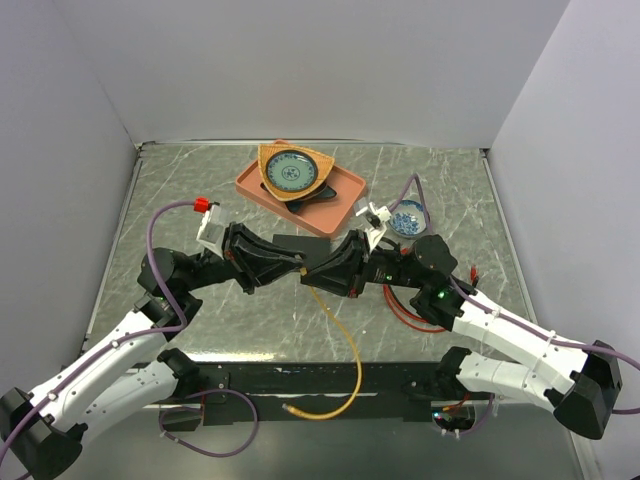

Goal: Insert the plug into the switch port

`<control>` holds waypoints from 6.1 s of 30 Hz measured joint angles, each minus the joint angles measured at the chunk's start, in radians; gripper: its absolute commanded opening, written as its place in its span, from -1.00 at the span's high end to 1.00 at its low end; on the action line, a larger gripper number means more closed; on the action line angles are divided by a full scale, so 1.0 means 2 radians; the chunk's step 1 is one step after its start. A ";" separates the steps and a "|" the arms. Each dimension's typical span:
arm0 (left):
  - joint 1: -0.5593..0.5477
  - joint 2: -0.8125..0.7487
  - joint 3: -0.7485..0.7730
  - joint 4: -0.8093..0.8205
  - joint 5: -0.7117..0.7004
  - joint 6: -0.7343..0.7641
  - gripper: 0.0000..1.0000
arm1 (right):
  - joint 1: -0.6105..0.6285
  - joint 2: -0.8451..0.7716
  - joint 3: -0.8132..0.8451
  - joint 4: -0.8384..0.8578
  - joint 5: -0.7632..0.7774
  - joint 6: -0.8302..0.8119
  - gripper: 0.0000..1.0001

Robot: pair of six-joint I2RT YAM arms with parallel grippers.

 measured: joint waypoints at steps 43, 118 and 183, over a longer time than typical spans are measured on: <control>0.001 0.224 0.149 -0.318 -0.359 0.060 -0.93 | -0.002 -0.089 0.066 -0.504 0.531 -0.073 1.00; 0.189 0.356 0.052 -0.361 -0.447 0.015 -0.92 | 0.047 0.042 0.023 -0.434 0.421 -0.107 1.00; 0.158 0.135 -0.069 -0.517 -0.406 -0.106 -0.96 | 0.130 0.387 0.138 -0.338 0.318 -0.115 1.00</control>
